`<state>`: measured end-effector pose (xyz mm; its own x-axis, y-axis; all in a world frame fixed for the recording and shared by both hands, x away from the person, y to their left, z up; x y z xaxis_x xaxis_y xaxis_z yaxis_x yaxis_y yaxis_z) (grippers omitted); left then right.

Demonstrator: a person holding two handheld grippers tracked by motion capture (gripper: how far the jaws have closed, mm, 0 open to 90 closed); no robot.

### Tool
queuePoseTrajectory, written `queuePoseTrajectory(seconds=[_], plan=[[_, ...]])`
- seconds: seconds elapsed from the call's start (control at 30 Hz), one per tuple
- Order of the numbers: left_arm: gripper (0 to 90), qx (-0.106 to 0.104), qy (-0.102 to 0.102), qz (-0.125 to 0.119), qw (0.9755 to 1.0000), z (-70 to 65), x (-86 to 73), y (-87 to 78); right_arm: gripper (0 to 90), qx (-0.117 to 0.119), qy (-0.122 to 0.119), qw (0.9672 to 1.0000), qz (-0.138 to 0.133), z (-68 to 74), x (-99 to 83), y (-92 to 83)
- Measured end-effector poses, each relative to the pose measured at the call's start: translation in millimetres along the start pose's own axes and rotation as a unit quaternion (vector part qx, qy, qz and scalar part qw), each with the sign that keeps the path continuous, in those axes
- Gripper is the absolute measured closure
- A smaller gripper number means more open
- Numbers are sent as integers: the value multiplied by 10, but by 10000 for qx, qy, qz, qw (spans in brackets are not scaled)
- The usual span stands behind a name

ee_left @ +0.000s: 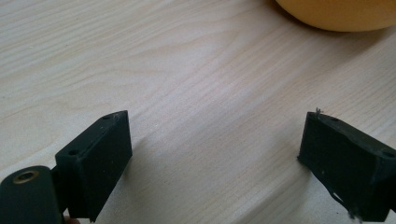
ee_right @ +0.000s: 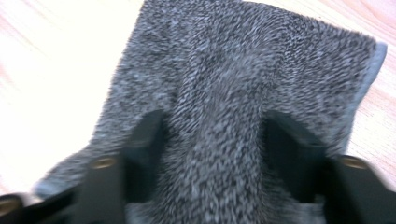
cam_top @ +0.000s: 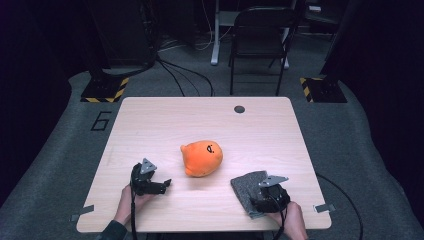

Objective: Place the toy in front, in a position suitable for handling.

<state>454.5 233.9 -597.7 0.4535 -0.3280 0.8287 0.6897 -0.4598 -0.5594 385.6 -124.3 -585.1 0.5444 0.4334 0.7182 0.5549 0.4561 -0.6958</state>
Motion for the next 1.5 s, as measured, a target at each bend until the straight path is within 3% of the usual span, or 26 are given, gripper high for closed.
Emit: queuePoseTrajectory(seconds=[0.13,0.27,0.3,0.83,1.03,1.13,1.4,1.5], plan=[[92,17,-23,-17,10000,-2,-2,-2,633,67,-3,10000,-24,13,10,-8],[92,16,-27,-17,10000,-3,-3,-3,700,97,4,9999,-58,13,10,-18],[92,12,-27,-12,10000,-2,-3,-4,719,-13,-69,9999,-135,13,18,-32],[90,2,-10,1,10000,-2,-2,-2,718,-203,-22,9972,-722,-80,264,-329],[87,-27,9,4,10000,-5,4,8,713,-470,33,9947,-912,-256,350,-511],[86,-27,10,6,10000,-4,3,7,710,-661,134,9922,-1048,-414,447,-587],[87,-24,-4,-7,10000,-7,3,7,709,-956,337,9894,-1040,-697,444,-623],[86,-25,-5,-9,10000,-7,3,6,708,-1219,473,9860,-1035,-902,456,-629]])
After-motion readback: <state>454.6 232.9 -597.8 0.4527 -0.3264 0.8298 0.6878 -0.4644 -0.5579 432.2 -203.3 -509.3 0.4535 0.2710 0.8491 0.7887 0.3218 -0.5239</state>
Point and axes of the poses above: each handheld gripper's, and its own axes: y roughly forward along the jaws, x roughly out of its top, z roughly to its left, the point moved 10 cm from there along y, roughly forward along the jaws, and after that the axes turned 9 degrees about -z, right-handed, at the moved point
